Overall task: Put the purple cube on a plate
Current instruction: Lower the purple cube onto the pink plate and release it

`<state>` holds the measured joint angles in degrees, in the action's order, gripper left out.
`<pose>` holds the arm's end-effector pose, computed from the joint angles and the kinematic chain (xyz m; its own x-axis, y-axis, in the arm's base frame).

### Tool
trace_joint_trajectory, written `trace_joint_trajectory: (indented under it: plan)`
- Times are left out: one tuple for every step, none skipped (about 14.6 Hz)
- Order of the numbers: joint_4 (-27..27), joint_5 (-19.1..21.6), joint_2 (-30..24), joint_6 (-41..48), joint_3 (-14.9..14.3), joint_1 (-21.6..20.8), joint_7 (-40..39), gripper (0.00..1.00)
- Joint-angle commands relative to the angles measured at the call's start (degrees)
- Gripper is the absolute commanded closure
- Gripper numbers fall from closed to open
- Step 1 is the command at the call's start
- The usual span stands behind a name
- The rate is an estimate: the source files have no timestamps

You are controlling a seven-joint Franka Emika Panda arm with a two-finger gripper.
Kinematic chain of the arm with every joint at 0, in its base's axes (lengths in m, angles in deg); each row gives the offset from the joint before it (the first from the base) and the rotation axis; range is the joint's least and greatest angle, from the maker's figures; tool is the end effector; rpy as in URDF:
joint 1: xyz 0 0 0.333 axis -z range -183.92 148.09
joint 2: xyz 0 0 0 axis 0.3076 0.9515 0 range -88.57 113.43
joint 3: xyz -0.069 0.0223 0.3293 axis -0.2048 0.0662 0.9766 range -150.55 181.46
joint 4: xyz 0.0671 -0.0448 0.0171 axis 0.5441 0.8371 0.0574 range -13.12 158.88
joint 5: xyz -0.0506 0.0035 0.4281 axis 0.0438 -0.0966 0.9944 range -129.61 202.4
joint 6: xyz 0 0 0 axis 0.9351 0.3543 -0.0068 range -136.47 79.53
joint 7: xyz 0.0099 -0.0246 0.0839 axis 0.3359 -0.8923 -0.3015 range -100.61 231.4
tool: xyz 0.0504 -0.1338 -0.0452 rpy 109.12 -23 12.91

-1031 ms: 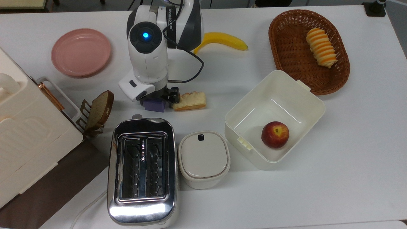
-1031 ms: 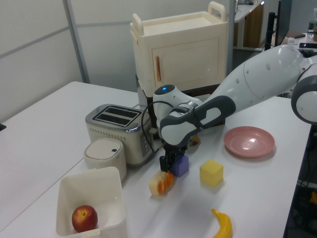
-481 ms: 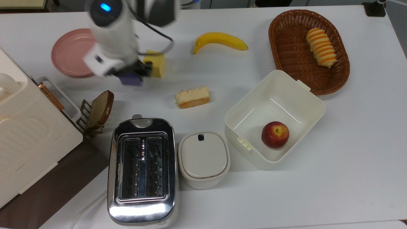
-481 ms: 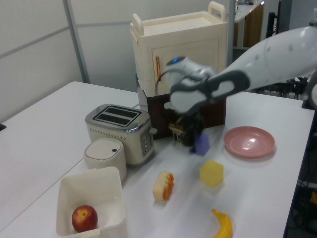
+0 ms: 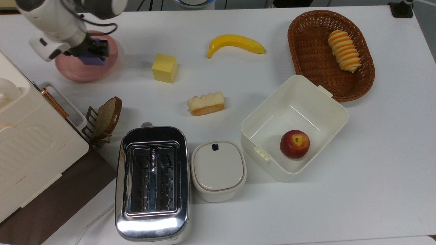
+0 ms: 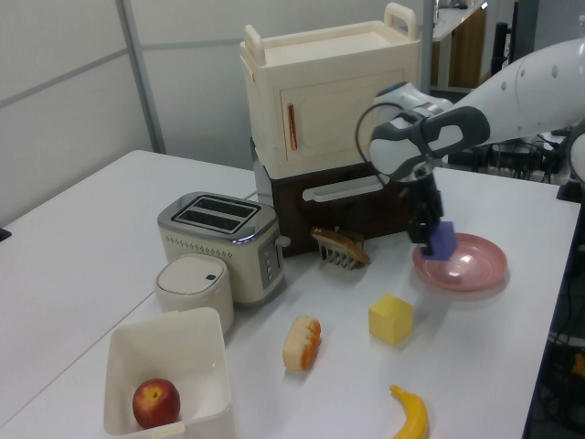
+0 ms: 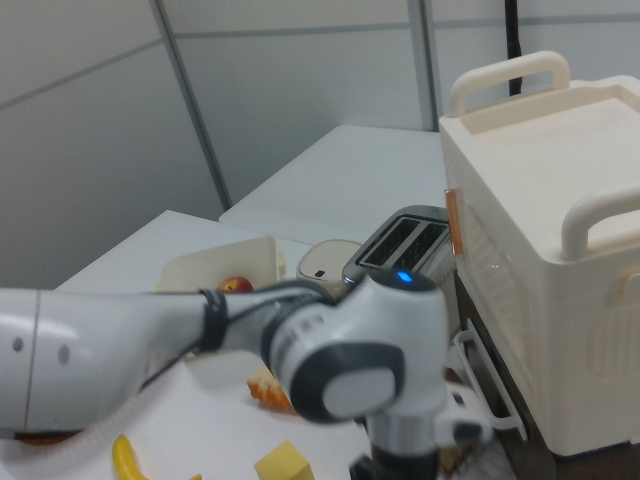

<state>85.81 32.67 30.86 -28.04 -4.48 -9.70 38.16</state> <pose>0.5619 -0.2989 0.3222 0.9578 0.0079 -0.2872 0.0190 -0.9992 0.0358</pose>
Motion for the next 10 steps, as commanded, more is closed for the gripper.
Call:
trace_joint_trajectory:
  plan:
    - [2.53,-0.76,-0.24,-1.18,-1.51,3.11,-7.12,0.40]
    - [2.98,-0.76,-0.15,-3.01,-1.51,3.65,-7.31,0.24]
    - [3.24,-0.67,0.11,-4.34,-1.51,3.74,-7.13,0.04]
    - [3.16,-0.50,0.20,-4.44,-1.51,3.74,-7.05,0.00]
    - [2.98,-0.32,-0.06,-4.09,-1.51,3.66,-6.96,0.00]
    - [2.81,-0.14,-0.59,-3.48,-1.51,3.39,-6.70,0.00]
    - [2.37,0.03,-1.98,-1.56,-1.51,2.61,-6.43,0.00]
    - [1.84,0.03,-3.74,0.29,-1.51,1.73,-6.08,0.00]
    - [0.88,0.21,-5.84,2.92,-1.42,0.59,-5.64,0.00]
    - [-0.43,0.47,-7.87,6.08,-1.07,-1.07,-4.59,0.00]
